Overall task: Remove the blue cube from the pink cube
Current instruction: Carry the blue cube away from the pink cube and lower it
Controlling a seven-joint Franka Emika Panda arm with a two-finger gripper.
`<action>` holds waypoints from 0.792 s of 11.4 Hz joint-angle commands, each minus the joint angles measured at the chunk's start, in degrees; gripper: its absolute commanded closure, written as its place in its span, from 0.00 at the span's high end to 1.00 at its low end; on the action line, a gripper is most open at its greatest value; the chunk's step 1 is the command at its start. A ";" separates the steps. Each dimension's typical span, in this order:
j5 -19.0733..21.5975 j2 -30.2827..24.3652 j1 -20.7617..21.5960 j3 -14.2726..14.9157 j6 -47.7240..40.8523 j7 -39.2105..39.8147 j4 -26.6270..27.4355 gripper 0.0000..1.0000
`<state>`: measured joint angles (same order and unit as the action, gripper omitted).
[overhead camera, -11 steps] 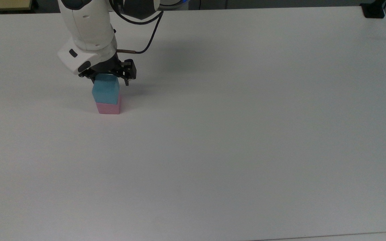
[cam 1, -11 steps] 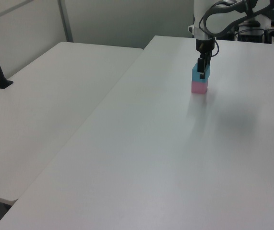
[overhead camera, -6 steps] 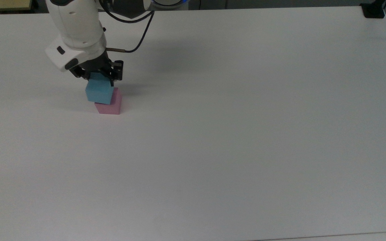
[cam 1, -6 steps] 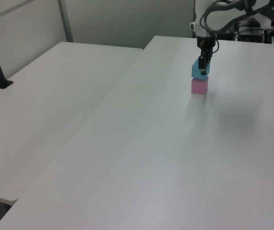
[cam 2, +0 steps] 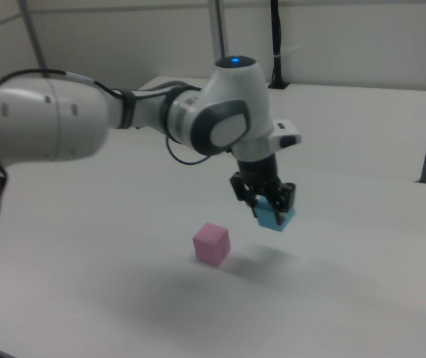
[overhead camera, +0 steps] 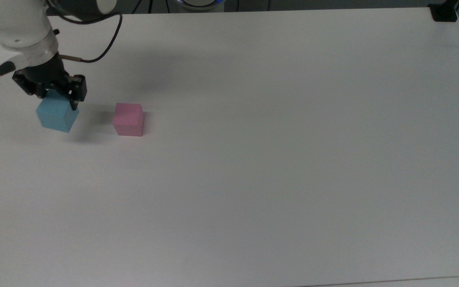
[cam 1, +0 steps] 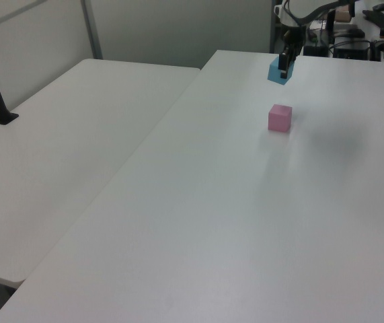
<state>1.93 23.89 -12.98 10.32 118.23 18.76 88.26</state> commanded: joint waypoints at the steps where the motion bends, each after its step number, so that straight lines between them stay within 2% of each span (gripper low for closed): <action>1: 1.06 10.11 -5.02 -4.51 7.15 1.55 -9.42 0.42; 3: 0.44 13.18 -5.21 -5.13 8.68 3.90 -9.77 0.45; 5: -0.17 13.55 -5.65 -5.57 8.68 14.16 -9.42 0.45; 6: -0.18 13.81 -5.74 -5.57 8.60 15.07 -9.33 0.45; 7: -0.18 13.90 -5.82 -5.57 8.68 15.00 -9.24 0.57; 8: -0.18 13.81 -5.83 -5.57 8.68 14.39 -8.72 1.00; 9: -0.44 13.72 -5.83 -5.57 8.86 14.38 -7.67 1.00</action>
<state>1.93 37.59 -17.98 5.69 126.75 31.97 79.74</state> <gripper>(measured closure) 0.396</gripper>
